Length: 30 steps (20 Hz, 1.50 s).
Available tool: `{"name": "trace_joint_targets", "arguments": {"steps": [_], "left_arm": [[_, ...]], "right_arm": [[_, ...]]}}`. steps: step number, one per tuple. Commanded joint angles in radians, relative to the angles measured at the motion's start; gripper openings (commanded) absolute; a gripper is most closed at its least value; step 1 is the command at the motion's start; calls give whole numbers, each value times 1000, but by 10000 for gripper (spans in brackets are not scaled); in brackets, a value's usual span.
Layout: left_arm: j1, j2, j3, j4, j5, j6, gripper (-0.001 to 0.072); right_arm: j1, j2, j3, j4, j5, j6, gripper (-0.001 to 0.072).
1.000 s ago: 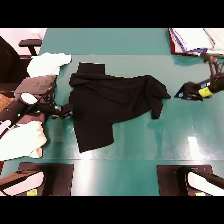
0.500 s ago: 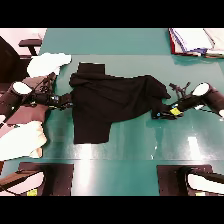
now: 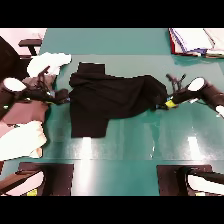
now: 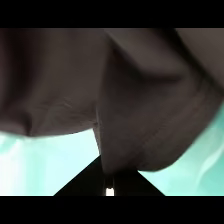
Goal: Fold the shirts.
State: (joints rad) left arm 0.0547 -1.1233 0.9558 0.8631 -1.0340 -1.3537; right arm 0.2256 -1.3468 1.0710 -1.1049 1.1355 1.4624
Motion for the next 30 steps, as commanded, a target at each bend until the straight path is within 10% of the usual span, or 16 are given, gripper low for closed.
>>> {"name": "trace_joint_targets", "arguments": {"steps": [1, 14, 30], "left_arm": [[69, 139, 170, 9, -45, 0, 25], [166, 296, 1176, 81, 2, -15, 24], [153, -165, 565, 63, -272, -78, 25]], "right_arm": [[-43, 136, 190, -50, 54, 0, 18], [-357, 451, 970, -48, 193, 1, 18], [-212, -85, 614, -50, 427, 126, 18]]}}
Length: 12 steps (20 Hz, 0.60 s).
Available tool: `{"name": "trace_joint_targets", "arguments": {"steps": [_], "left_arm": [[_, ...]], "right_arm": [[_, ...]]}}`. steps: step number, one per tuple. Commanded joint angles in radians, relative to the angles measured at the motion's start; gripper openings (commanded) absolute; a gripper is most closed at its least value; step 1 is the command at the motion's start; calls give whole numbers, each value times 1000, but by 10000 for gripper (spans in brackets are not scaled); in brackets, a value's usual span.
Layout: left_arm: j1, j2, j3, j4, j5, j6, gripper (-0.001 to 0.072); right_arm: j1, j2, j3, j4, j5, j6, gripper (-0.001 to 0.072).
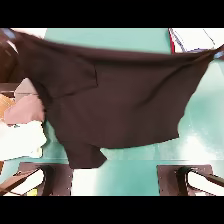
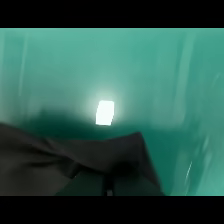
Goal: Fold the shirts.
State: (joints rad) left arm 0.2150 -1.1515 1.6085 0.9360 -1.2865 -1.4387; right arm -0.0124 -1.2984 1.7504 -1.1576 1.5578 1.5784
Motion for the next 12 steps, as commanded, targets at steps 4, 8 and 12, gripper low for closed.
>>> {"name": "trace_joint_targets", "arguments": {"steps": [4, 8, 12], "left_arm": [[-90, -338, -87, -24, 141, 76, 25], [-135, -418, -68, -24, 357, 97, 25], [-120, -425, -32, -17, 283, 126, 26]], "right_arm": [[27, -342, -17, 6, -137, -37, 18], [12, -501, 175, 6, -156, -43, 18], [-10, -534, 271, -23, -92, -97, 18]]}}
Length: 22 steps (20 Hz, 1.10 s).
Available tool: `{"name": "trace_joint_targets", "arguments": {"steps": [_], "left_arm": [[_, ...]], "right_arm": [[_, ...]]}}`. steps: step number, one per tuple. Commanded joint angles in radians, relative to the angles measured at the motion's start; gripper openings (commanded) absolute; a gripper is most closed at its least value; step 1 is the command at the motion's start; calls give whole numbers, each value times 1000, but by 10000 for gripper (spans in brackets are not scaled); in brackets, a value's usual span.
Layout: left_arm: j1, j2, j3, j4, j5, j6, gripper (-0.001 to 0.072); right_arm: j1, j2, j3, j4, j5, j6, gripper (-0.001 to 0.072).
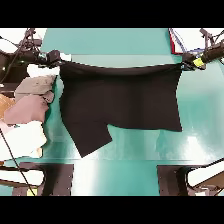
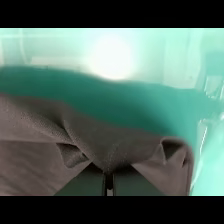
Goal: Fold the shirts.
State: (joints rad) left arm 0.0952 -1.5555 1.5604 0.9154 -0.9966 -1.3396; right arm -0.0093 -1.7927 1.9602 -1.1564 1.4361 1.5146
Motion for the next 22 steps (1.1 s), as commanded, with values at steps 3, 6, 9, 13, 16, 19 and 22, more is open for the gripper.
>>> {"name": "trace_joint_targets", "arguments": {"steps": [3, 6, 9, 13, 16, 19, 22], "left_arm": [[-2, -43, 15, 56, -145, 88, 26], [-2, -80, -10, 54, -179, 90, 26], [-2, -100, -66, 51, -170, 90, 26], [-2, -100, -99, 55, -177, 44, 345], [11, -86, -98, 60, -225, -1, 427], [43, 0, -124, 191, -351, -32, 428], [44, 189, -319, 320, -345, -71, 428]], "right_arm": [[-15, -32, 10, -111, 92, -43, 18], [-9, -26, -108, -111, 76, -44, 18], [12, -26, -204, -110, 34, -44, 19], [24, -26, -216, -92, 31, -43, 393], [17, 0, -182, -96, 82, -44, 392], [-13, 121, -280, -96, 85, -48, 392], [-44, 293, -457, -94, 61, -48, 391]]}}
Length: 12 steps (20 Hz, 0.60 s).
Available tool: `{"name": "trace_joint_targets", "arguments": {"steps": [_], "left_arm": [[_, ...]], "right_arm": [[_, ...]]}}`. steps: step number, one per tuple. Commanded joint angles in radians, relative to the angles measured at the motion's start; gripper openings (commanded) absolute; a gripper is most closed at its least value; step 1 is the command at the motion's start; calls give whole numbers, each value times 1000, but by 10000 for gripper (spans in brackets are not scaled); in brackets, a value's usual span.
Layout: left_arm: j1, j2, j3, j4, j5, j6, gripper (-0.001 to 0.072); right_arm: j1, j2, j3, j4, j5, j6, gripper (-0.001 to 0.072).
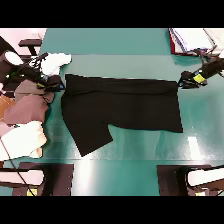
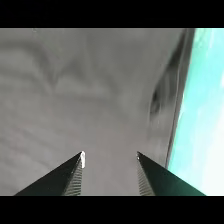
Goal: Fold the shirts.
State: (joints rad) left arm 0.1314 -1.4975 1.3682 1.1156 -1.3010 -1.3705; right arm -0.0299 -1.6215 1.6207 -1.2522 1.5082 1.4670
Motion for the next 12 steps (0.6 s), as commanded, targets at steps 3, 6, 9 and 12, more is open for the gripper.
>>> {"name": "trace_joint_targets", "arguments": {"steps": [3, 6, 9, 12], "left_arm": [[8, 311, -403, 87, 2, -54, 428], [8, 410, -651, 5, 72, -69, 428], [7, 423, -810, -151, 158, -4, 428], [-49, 423, -872, -211, 252, 17, 428]], "right_arm": [[-27, 276, -265, 5, -51, -3, 390], [-27, 368, -351, 6, -71, -3, 391], [-27, 410, -392, 4, -74, -3, 390], [-27, 421, -394, 5, -74, -3, 390]]}}
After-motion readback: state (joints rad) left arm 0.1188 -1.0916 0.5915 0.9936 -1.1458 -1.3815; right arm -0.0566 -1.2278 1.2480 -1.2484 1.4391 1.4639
